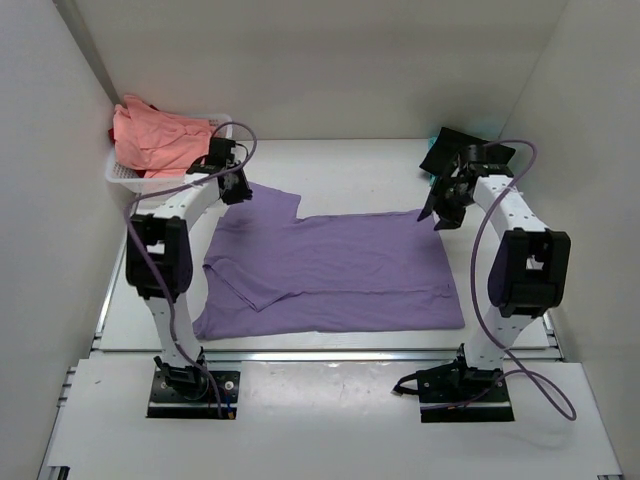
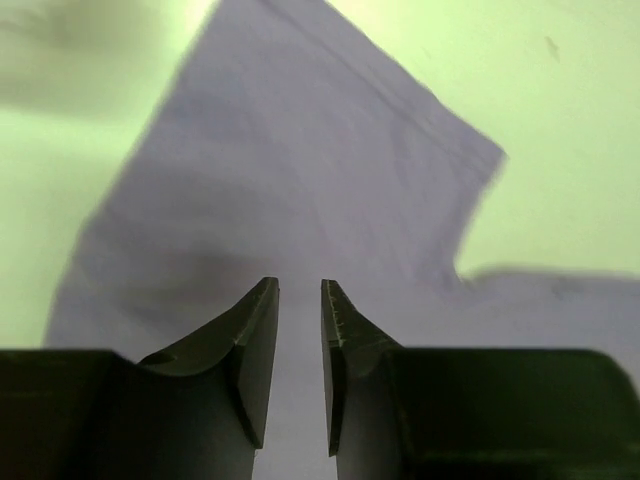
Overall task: Fold and stack the t-shirts
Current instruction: Grap the side of the flattened tshirt furthest away from the robot with both arms
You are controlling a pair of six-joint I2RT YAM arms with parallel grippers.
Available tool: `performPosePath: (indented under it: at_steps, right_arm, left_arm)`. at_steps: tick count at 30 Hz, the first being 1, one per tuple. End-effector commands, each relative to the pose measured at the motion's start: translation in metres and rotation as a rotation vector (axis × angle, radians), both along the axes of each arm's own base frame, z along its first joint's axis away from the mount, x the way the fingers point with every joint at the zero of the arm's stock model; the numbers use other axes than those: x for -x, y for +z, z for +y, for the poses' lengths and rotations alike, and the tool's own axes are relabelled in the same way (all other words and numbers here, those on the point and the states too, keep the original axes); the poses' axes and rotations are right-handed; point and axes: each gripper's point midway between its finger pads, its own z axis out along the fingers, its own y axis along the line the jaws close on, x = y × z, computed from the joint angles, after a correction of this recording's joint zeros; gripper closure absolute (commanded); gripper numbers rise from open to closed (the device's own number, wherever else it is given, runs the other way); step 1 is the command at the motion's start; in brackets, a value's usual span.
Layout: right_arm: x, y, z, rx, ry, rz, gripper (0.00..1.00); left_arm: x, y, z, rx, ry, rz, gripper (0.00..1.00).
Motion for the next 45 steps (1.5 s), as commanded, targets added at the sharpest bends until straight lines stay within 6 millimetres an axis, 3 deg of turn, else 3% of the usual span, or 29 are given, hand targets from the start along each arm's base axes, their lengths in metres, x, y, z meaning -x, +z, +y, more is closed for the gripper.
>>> performPosePath:
  at_steps: [1, 3, 6, 15, 18, 19, 23, 25, 26, 31, 34, 39, 42, 44, 45]
  right_arm:
    - [-0.03, 0.021, -0.002, -0.014, -0.007, -0.069, 0.52]
    - [-0.036, 0.009, -0.003, -0.026, -0.008, -0.027, 0.52]
    - [-0.052, 0.008, -0.007, -0.032, -0.012, -0.026, 0.52]
    - [-0.08, -0.011, -0.015, 0.002, -0.01, 0.01, 0.51]
    - [-0.086, -0.021, -0.022, 0.036, -0.021, 0.033, 0.5]
    - [-0.084, -0.028, -0.025, 0.05, -0.024, 0.059, 0.49]
    - [-0.094, -0.035, -0.036, 0.066, -0.059, 0.072, 0.47]
    - [-0.097, -0.037, -0.041, 0.066, -0.076, 0.08, 0.46]
    - [-0.102, -0.037, -0.044, 0.075, -0.08, 0.07, 0.47]
    - [-0.113, -0.042, -0.051, 0.105, -0.09, 0.07, 0.46]
    - [-0.118, -0.058, -0.053, 0.113, -0.074, 0.09, 0.46]
    - [-0.122, -0.071, -0.043, 0.123, -0.044, 0.116, 0.47]
    - [-0.113, -0.081, -0.038, 0.127, -0.027, 0.157, 0.47]
    - [-0.109, -0.085, -0.031, 0.134, 0.003, 0.171, 0.57]
    - [-0.106, -0.088, -0.031, 0.136, 0.008, 0.184, 0.76]
  left_arm:
    - [-0.037, 0.012, 0.022, -0.175, -0.006, -0.076, 0.63]
    - [-0.052, 0.011, 0.024, -0.209, -0.004, -0.087, 0.57]
    - [-0.061, -0.015, 0.026, -0.24, -0.017, -0.05, 0.48]
    - [-0.053, -0.062, 0.025, -0.279, -0.035, 0.05, 0.43]
    - [-0.051, -0.07, 0.017, -0.292, -0.056, 0.081, 0.56]
    - [-0.051, -0.074, 0.016, -0.292, -0.066, 0.089, 0.67]
    - [-0.046, -0.08, 0.02, -0.274, -0.062, 0.128, 0.81]
    - [-0.041, -0.084, 0.016, -0.264, -0.083, 0.155, 0.82]
    - [-0.037, -0.087, 0.019, -0.27, -0.078, 0.171, 1.0]
    - [-0.037, -0.076, 0.018, -0.272, -0.071, 0.148, 1.0]
    - [-0.035, -0.076, 0.016, -0.271, -0.073, 0.149, 1.0]
    - [-0.03, -0.069, 0.019, -0.256, -0.066, 0.145, 1.0]
    - [-0.026, -0.066, 0.02, -0.248, -0.063, 0.144, 1.0]
    - [-0.025, -0.062, 0.022, -0.246, -0.062, 0.137, 1.0]
    - [-0.025, -0.062, 0.023, -0.246, -0.057, 0.139, 1.0]
